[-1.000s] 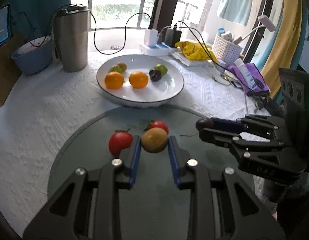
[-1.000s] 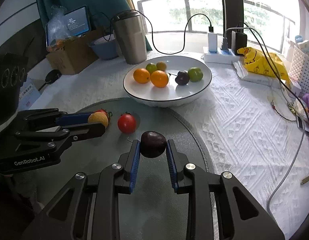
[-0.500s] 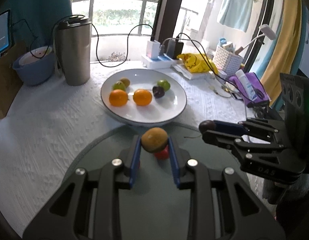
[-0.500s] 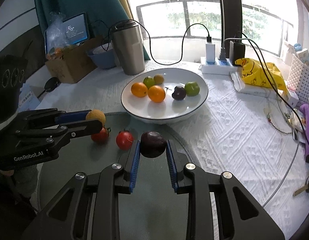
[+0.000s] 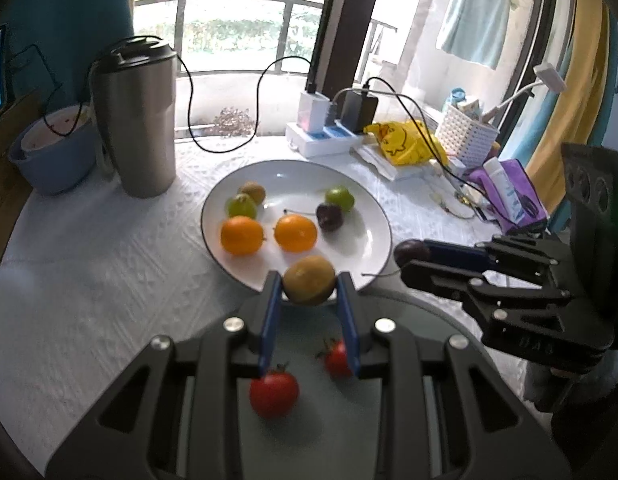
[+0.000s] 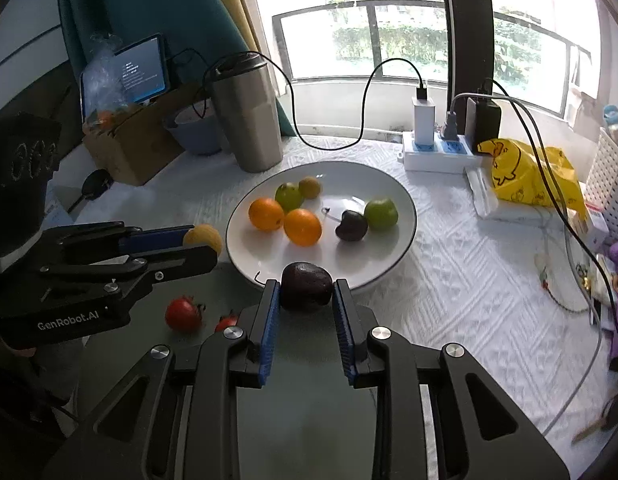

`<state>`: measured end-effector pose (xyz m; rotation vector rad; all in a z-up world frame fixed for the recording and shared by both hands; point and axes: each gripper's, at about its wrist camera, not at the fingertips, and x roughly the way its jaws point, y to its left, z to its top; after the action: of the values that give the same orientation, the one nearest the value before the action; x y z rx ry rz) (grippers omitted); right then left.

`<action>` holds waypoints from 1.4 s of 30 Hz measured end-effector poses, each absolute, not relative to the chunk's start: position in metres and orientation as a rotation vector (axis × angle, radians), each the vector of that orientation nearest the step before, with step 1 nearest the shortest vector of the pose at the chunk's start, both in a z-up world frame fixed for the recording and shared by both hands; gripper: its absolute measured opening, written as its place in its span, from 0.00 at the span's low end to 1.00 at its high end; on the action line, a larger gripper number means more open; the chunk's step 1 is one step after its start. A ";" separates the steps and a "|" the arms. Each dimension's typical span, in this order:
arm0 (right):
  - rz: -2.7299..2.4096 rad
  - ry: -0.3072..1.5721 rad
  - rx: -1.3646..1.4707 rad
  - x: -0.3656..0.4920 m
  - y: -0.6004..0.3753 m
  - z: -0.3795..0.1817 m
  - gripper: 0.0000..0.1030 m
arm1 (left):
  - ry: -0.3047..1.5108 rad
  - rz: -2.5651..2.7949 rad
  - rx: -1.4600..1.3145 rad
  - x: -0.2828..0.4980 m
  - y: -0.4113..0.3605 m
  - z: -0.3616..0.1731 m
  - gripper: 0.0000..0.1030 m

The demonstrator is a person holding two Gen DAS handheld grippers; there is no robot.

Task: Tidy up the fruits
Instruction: 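Release the yellow-brown fruit on the plate with the left tool while the right tool releases the plum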

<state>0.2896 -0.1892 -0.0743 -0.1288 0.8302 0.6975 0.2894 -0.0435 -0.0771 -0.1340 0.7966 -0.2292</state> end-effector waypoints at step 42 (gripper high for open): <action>0.661 0.861 -0.090 0.347 -0.183 -0.104 0.28 | 0.874 -0.214 -0.112 0.346 -0.051 -0.107 0.29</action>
<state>0.3473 -0.1834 -0.1035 -0.0898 0.8610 0.6609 0.3460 -0.0514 -0.1066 -0.1124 0.8743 -0.2139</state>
